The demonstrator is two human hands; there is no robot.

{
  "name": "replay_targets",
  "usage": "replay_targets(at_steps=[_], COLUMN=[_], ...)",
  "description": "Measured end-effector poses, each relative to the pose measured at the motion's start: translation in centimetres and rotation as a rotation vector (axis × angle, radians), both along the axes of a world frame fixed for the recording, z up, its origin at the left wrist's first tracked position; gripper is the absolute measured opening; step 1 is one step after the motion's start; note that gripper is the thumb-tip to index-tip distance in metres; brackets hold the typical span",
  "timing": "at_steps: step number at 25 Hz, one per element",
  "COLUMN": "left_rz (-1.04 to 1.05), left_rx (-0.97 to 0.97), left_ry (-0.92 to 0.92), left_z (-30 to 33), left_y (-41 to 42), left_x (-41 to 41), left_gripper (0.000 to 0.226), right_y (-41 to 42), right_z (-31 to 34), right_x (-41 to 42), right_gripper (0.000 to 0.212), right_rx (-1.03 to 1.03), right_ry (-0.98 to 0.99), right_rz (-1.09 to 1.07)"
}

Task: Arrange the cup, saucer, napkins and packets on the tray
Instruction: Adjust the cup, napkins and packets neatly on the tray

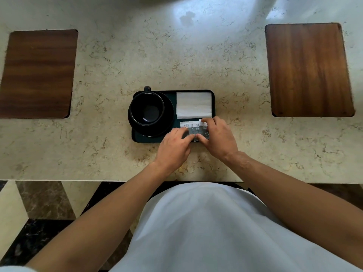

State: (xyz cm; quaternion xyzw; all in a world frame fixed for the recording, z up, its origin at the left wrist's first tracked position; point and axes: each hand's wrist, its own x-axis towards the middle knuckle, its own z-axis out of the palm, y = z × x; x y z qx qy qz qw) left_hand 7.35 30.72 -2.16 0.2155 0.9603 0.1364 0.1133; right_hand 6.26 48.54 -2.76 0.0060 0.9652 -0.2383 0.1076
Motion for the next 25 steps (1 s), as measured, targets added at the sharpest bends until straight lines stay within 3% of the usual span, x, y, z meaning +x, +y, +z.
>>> replay_targets(at_steps=[14, 19, 25], left_rz=[0.047, 0.134, -0.024], left_rx=[0.015, 0.085, -0.027], left_ry=[-0.045, -0.042, -0.01], left_z=[-0.19, 0.05, 0.18], left_y=[0.54, 0.3, 0.23], left_x=[-0.16, 0.12, 0.01], left_gripper=[0.031, 0.039, 0.046], right_y=[-0.3, 0.17, 0.53], right_z=[-0.01, -0.08, -0.26], right_x=[-0.32, -0.24, -0.17], right_gripper=[0.057, 0.052, 0.051], right_rx=[0.008, 0.012, 0.049], right_ry=[-0.026, -0.01, -0.022], right_rz=[-0.036, -0.08, -0.042])
